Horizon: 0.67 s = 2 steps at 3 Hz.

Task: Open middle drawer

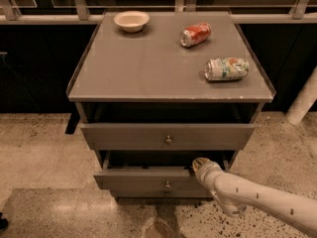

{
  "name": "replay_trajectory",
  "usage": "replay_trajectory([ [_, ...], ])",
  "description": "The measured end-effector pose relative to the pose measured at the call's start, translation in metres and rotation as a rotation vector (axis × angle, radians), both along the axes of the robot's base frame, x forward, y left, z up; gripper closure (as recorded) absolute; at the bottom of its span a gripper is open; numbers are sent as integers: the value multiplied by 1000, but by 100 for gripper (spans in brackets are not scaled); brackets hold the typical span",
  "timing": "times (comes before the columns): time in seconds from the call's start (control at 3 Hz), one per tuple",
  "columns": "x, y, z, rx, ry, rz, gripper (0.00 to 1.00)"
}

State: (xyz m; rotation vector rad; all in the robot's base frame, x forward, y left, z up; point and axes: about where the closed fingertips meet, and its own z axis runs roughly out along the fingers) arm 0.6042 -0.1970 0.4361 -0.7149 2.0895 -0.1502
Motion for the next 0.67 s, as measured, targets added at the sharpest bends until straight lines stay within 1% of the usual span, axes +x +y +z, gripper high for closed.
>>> replay_trajectory([
  [0.33, -4, -9, 0, 6, 67, 3, 100],
  [0.67, 0, 6, 27, 8, 164, 85, 100],
])
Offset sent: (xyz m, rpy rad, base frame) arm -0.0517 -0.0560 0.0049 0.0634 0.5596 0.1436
